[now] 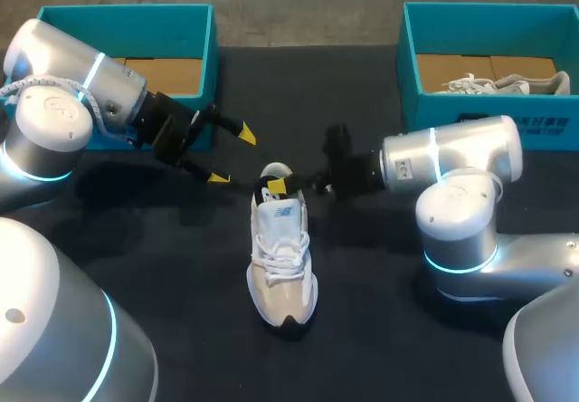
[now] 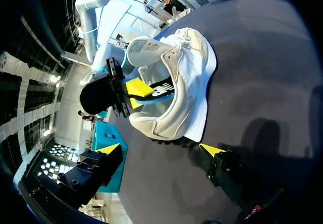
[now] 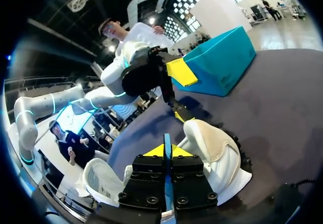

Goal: Take the shoe out of the shoebox, open the shoe tongue, remove and reinsert the insole, then place the shoe into the shoebox

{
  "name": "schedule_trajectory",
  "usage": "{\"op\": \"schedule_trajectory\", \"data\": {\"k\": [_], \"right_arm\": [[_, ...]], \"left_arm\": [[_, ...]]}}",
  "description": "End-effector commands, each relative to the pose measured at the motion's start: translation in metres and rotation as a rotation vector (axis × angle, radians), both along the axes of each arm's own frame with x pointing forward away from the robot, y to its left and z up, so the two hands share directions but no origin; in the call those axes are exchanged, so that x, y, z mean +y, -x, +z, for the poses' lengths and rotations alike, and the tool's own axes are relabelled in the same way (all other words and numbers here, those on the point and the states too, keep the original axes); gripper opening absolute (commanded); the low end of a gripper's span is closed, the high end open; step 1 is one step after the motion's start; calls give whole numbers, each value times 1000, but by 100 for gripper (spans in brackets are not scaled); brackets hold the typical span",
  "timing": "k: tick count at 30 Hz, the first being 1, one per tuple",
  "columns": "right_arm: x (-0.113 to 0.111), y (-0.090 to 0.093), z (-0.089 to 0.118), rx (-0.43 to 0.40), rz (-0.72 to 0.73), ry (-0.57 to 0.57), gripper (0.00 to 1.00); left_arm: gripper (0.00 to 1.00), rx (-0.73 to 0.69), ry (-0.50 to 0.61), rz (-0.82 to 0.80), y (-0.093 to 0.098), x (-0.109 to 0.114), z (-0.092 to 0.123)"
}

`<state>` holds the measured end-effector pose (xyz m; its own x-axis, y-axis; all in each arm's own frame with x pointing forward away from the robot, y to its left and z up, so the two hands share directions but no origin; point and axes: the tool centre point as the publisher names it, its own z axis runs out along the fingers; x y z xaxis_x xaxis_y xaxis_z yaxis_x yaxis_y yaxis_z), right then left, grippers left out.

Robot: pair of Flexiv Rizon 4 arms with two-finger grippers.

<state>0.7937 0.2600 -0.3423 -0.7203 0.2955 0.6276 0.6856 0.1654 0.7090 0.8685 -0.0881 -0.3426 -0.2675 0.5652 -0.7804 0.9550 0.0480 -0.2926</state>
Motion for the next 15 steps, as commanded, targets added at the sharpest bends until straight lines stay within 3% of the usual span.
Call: {"op": "schedule_trajectory", "data": {"k": [1,15], "right_arm": [[6,-5,-4,13,5,14,0],[-5,17,-25,74,-44,9,0]], "left_arm": [[100,-2,0,2,1,0,0],[100,-2,0,2,1,0,0]]}}
